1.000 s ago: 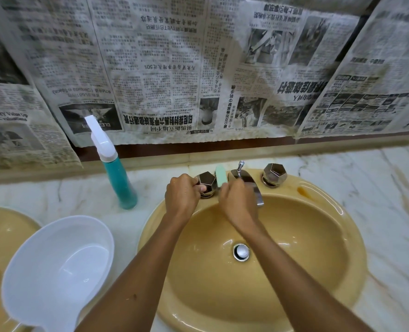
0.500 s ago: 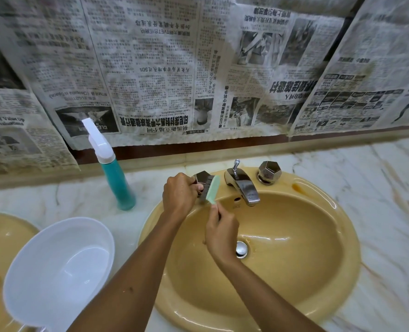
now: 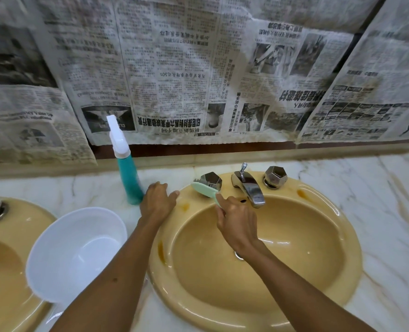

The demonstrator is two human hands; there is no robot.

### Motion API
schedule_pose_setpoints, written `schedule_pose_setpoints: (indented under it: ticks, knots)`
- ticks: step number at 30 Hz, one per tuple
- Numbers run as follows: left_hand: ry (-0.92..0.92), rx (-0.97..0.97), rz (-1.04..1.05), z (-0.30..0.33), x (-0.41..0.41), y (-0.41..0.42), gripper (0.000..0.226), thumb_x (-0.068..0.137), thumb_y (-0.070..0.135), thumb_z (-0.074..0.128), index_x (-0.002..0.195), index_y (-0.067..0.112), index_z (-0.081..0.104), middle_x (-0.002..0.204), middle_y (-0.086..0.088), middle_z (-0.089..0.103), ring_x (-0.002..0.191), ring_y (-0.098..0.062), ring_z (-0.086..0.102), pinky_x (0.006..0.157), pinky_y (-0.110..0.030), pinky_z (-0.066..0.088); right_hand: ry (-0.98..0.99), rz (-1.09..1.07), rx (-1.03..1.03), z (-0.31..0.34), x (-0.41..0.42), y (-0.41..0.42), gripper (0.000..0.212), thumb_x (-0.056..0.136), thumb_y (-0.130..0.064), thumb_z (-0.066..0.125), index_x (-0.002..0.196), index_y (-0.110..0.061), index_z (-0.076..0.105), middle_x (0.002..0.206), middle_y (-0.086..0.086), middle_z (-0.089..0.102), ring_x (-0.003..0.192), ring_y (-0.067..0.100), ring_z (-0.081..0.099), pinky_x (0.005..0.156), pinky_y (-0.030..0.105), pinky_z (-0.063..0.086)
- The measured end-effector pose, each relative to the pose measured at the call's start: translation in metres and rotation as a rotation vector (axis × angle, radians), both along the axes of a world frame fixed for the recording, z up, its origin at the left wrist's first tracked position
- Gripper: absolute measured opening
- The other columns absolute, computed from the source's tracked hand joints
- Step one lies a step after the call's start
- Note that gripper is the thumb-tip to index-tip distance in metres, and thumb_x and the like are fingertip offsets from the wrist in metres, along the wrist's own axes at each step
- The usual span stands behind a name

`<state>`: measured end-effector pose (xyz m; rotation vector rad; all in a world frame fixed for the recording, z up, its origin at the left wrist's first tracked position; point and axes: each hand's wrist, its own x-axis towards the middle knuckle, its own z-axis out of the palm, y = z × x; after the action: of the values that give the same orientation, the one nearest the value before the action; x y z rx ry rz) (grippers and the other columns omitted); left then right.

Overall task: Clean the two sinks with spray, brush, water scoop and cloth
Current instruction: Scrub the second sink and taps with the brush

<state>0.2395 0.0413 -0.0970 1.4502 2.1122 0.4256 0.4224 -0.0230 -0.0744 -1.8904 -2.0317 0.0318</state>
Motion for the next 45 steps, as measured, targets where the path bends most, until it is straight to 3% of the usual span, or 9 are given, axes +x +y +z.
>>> schedule_pose_setpoints:
  ticks: [8,16,23,25,27,31,36,40,45]
  knots:
    - [-0.006,-0.035,-0.022,0.007,0.002,0.011,0.039,0.096,0.04,0.061,0.124,0.014,0.063,0.125,-0.007,0.062,0.113,-0.025,0.059,0.095,-0.036,0.049,-0.027,-0.037,-0.116,0.012,-0.017,0.003,0.037,0.1,-0.031,0.051,0.137,-0.028,0.055,0.107,0.004,0.068,0.088,0.028,0.064,0.063,0.03,0.037]
    - [0.008,-0.009,-0.007,-0.003,-0.002,0.014,0.037,0.092,0.042,0.065,0.116,0.014,0.07,0.115,-0.004,0.065,0.103,-0.022,0.063,0.091,-0.036,0.052,-0.431,-0.019,-0.366,0.071,-0.015,0.021,0.03,0.089,-0.01,0.053,0.117,-0.018,0.06,0.107,0.006,0.066,0.098,0.028,0.062,0.066,0.031,0.039]
    - [-0.095,0.014,0.03,-0.005,-0.01,0.014,0.032,0.091,0.041,0.067,0.105,0.013,0.073,0.106,-0.002,0.07,0.089,-0.014,0.058,0.081,-0.029,0.047,-0.697,0.283,-0.221,0.113,-0.056,0.064,0.018,0.086,-0.005,0.055,0.1,-0.012,0.063,0.076,0.003,0.054,0.074,0.028,0.055,0.06,0.032,0.038]
    - [-0.097,0.02,0.03,-0.005,-0.009,0.013,0.034,0.09,0.043,0.068,0.106,0.013,0.073,0.106,-0.002,0.07,0.089,-0.015,0.059,0.08,-0.028,0.046,-0.752,0.302,-0.281,0.123,-0.062,0.077,0.008,0.086,-0.006,0.054,0.083,-0.013,0.055,0.068,0.0,0.045,0.065,0.022,0.05,0.058,0.032,0.038]
    - [-0.11,0.018,0.044,-0.006,-0.009,0.013,0.036,0.089,0.044,0.068,0.107,0.013,0.073,0.108,-0.002,0.07,0.095,-0.017,0.063,0.082,-0.029,0.049,-0.807,0.376,-0.302,0.128,-0.07,0.084,0.022,0.087,-0.006,0.053,0.07,-0.016,0.042,0.068,0.0,0.046,0.059,0.018,0.046,0.054,0.031,0.037]
    - [-0.14,0.037,0.06,-0.008,-0.008,0.01,0.036,0.09,0.041,0.069,0.11,0.011,0.072,0.113,-0.003,0.067,0.102,-0.02,0.064,0.089,-0.031,0.05,-0.712,0.368,-0.252,0.117,-0.072,0.094,0.011,0.089,-0.009,0.054,0.082,-0.014,0.046,0.068,0.001,0.044,0.071,0.026,0.052,0.061,0.035,0.041]
    - [-0.199,0.044,0.099,-0.014,-0.006,0.01,0.044,0.091,0.038,0.068,0.126,0.013,0.06,0.13,-0.005,0.061,0.118,-0.024,0.059,0.104,-0.034,0.047,-0.219,0.196,-0.523,0.058,-0.069,0.07,0.007,0.089,-0.01,0.049,0.086,-0.009,0.056,0.089,0.012,0.061,0.081,0.033,0.057,0.062,0.033,0.04]
    - [-0.196,0.029,0.108,-0.014,-0.002,0.012,0.043,0.093,0.036,0.065,0.127,0.01,0.063,0.142,-0.006,0.053,0.128,-0.026,0.053,0.109,-0.037,0.041,-0.21,0.075,-0.468,0.043,-0.063,0.039,0.024,0.091,-0.003,0.047,0.111,-0.005,0.059,0.104,0.017,0.062,0.093,0.036,0.06,0.065,0.036,0.039]
    - [-0.177,0.039,0.128,-0.015,0.0,0.014,0.039,0.092,0.035,0.067,0.121,0.009,0.067,0.136,-0.006,0.054,0.117,-0.025,0.058,0.101,-0.034,0.047,-0.423,0.115,-0.445,0.045,-0.041,-0.012,0.025,0.091,-0.004,0.044,0.109,-0.006,0.061,0.101,0.014,0.064,0.085,0.032,0.06,0.063,0.032,0.038]
